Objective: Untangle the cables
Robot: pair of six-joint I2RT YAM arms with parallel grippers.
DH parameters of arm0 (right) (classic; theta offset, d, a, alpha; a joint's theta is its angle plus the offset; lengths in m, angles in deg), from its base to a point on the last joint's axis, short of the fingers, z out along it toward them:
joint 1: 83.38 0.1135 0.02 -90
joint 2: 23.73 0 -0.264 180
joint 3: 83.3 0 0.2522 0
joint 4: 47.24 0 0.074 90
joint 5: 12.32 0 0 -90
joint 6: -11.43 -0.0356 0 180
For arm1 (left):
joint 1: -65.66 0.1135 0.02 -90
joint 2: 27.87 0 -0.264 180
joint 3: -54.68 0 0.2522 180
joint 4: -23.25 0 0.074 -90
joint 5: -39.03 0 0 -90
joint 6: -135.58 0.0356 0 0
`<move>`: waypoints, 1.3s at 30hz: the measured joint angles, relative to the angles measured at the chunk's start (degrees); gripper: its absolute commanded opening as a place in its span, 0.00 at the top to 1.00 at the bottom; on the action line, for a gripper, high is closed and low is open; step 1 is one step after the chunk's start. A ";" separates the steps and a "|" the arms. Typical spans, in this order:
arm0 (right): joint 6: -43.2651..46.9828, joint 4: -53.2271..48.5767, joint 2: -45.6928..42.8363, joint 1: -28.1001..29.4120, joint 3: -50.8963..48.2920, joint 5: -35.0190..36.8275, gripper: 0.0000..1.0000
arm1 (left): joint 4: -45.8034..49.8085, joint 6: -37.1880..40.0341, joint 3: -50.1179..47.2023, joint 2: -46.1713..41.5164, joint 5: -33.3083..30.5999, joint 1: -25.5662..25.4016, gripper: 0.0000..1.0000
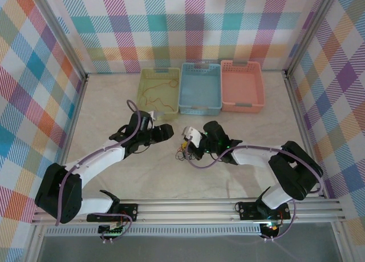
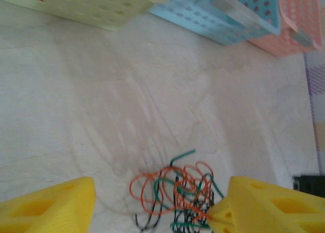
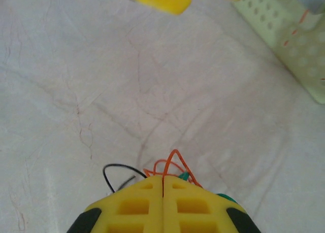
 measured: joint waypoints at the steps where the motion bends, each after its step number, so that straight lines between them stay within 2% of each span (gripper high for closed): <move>1: -0.72 1.07 -0.66 -0.72 -0.70 -0.92 1.00 | -0.02 1.05 0.00 -0.35 0.15 -0.85 0.35; 4: -2.64 4.48 -2.49 -2.78 -2.73 -3.45 1.00 | 0.79 4.48 0.07 -2.86 -1.49 -4.31 0.29; 8: -5.11 10.88 -4.85 -4.57 -6.36 -8.17 1.00 | 1.22 9.03 0.17 -8.07 -3.78 -7.41 0.26; 13: -6.32 16.81 -6.40 -4.79 -8.39 -12.79 1.00 | -3.69 16.35 -0.98 -12.81 -1.33 -8.87 0.23; 24: -6.86 22.64 -9.31 -4.79 -10.93 -18.82 1.00 | -4.90 32.30 -2.51 -12.96 -0.72 -15.52 0.19; 35: -6.84 23.65 -14.12 -5.95 -12.09 -21.77 1.00 | -1.03 35.74 -2.43 -12.83 0.00 -15.76 0.22; 39: -7.26 24.09 -14.43 -6.62 -12.09 -23.19 1.00 | -0.98 35.58 -2.43 -12.79 2.12 -15.76 0.29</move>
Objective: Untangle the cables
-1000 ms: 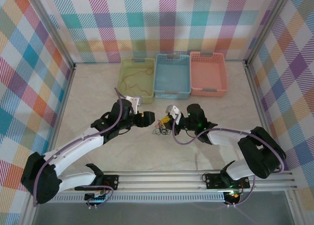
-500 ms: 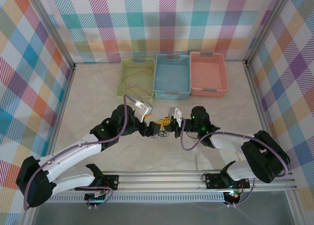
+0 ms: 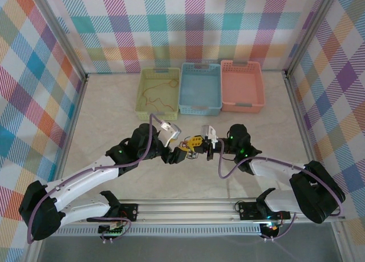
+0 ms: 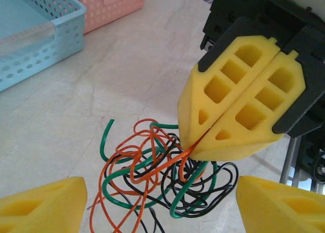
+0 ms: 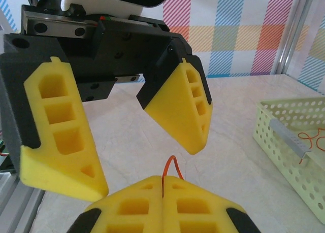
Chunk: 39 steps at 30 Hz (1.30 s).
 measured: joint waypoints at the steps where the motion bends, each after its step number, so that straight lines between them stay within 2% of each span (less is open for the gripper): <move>1: -0.13 0.00 -0.02 0.00 0.00 -0.42 1.00 | -0.04 -0.20 0.00 0.09 0.57 0.00 0.33; 9: -1.18 0.96 -0.07 -0.39 0.00 -2.93 1.00 | -1.38 -1.36 -0.02 1.20 1.88 0.28 0.35; 12: -1.42 1.27 -0.07 -0.63 0.00 -4.04 1.00 | -1.62 -1.57 -0.02 1.18 1.75 0.61 0.44; 13: -1.44 1.36 -0.07 -0.66 0.00 -4.31 1.00 | -1.60 -1.84 -0.02 1.18 1.55 0.68 0.44; 14: -1.51 1.46 -0.07 -0.74 0.00 -4.61 1.00 | -1.53 -2.05 -0.02 1.16 0.90 0.92 0.43; 18: -1.70 2.23 0.00 -0.74 0.00 -5.25 1.00 | -1.20 -3.37 -0.02 0.55 -1.01 1.77 0.26; 20: -1.95 2.54 0.00 -0.92 0.00 -5.55 1.00 | -1.20 -3.63 -0.02 -0.15 -1.46 2.08 0.24; 22: -2.16 2.56 0.00 -1.07 0.00 -5.97 1.00 | -1.31 -4.17 -0.07 -1.03 -1.66 2.38 0.24; 25: -2.54 2.64 0.00 -1.07 0.00 -6.82 1.00 | -1.57 -4.33 -0.09 -1.79 -1.49 2.49 0.33; 27: -2.67 2.91 0.00 -1.07 0.00 -7.17 1.00 | -1.55 -4.07 -0.09 -1.81 -1.38 2.49 0.34; 39: -4.04 3.28 0.26 -1.27 0.00 -9.29 1.00 | -2.86 -1.73 -0.83 -0.24 0.83 2.54 0.29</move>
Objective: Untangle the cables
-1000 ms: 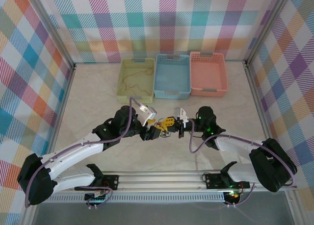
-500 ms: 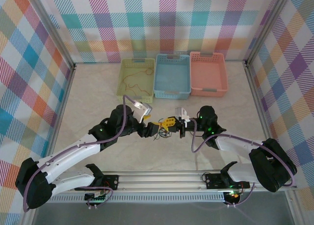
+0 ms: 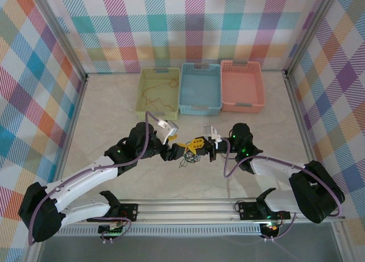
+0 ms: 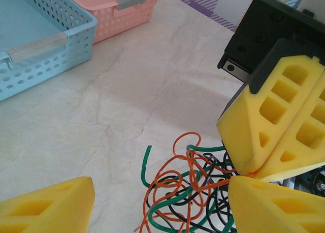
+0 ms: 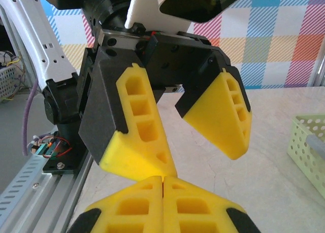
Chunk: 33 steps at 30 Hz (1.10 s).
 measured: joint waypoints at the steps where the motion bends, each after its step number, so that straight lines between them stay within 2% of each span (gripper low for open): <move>1: -0.17 0.04 -0.02 -0.04 0.00 -0.13 1.00 | 0.00 0.20 0.00 0.09 0.24 0.00 0.29; 12: -0.44 0.15 -0.02 -0.22 0.00 -0.44 1.00 | -0.44 0.35 -1.18 -3.06 2.80 -0.09 0.31; 16: -0.66 0.28 -0.02 -0.24 0.00 -0.46 1.00 | -0.31 0.17 -1.40 -4.85 1.62 -0.22 0.25; 23: -1.66 0.85 -0.02 -0.39 0.00 -0.72 1.00 | 7.96 2.62 0.15 -4.17 -0.81 -0.57 0.22; 33: -2.32 2.38 -0.02 -0.55 0.00 -1.99 1.00 | 10.69 12.70 2.78 -1.07 3.19 -0.55 0.33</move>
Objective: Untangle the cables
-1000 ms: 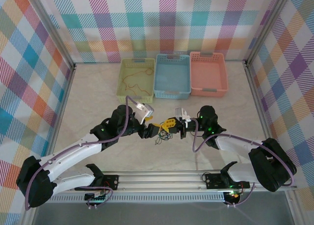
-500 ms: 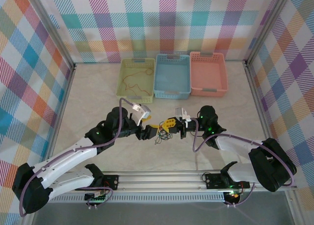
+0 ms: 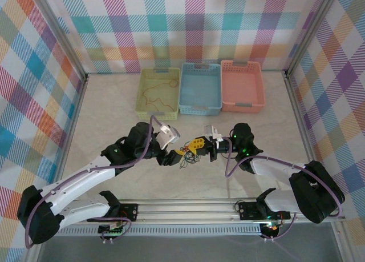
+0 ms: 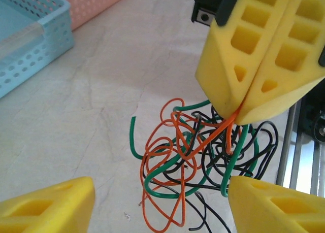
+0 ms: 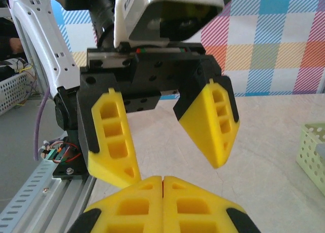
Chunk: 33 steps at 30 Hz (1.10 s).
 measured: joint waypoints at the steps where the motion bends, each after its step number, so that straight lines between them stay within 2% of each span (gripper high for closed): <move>1: -0.04 0.11 0.00 0.00 0.00 -0.09 1.00 | 0.13 0.96 0.31 0.74 0.96 0.13 0.34; 6: -0.24 0.22 0.00 0.00 0.00 -0.15 1.00 | -0.39 4.09 0.63 2.25 5.84 1.20 0.39; 10: -0.46 0.26 0.00 0.00 0.00 -0.20 1.00 | -1.79 5.25 0.68 2.67 8.63 2.62 0.52; 20: -0.61 0.26 0.00 0.00 0.00 -0.63 1.00 | -4.42 6.19 0.70 5.11 13.73 3.37 0.53; 22: -0.61 0.26 0.00 0.00 0.00 -0.63 1.00 | -4.70 6.36 0.74 5.18 14.34 3.54 0.61; 27: -0.61 0.26 0.00 0.00 0.00 -0.63 1.00 | -4.96 7.04 1.55 5.57 15.87 3.93 0.72; 33: -0.61 0.20 0.00 0.00 0.00 -0.57 1.00 | -5.11 7.39 1.66 6.14 17.35 4.15 0.92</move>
